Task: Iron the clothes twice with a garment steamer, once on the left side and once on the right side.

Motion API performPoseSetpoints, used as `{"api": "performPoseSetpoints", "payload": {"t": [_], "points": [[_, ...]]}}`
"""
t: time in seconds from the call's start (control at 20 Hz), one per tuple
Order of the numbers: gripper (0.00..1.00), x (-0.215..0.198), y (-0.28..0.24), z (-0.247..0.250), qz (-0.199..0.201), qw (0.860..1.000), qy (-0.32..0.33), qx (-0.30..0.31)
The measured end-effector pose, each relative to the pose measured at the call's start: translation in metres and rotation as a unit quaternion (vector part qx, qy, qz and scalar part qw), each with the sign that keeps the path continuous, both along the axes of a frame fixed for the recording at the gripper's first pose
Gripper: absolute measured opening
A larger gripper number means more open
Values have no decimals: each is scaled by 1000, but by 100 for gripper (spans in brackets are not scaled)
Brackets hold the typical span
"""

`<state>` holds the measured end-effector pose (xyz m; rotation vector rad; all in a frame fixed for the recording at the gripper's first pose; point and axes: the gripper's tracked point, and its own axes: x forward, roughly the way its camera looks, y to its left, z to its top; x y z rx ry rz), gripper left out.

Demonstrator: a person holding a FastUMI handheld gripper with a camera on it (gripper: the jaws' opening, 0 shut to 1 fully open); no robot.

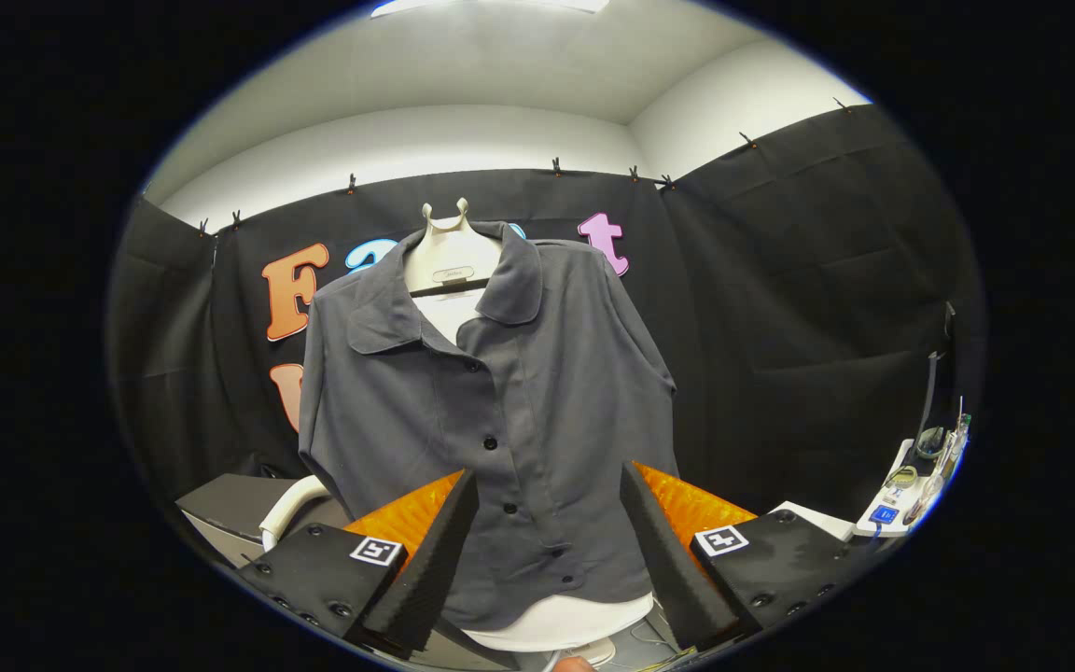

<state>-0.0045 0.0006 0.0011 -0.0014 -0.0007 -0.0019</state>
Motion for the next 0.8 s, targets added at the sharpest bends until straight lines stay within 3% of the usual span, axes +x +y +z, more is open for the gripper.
{"api": "performPoseSetpoints", "payload": {"t": [0.35, 0.8], "points": [[98, -4, 9, 4, 8, 1000, 1, -14], [98, 12, 81, 34, 85, 995, 12, -55]]}}
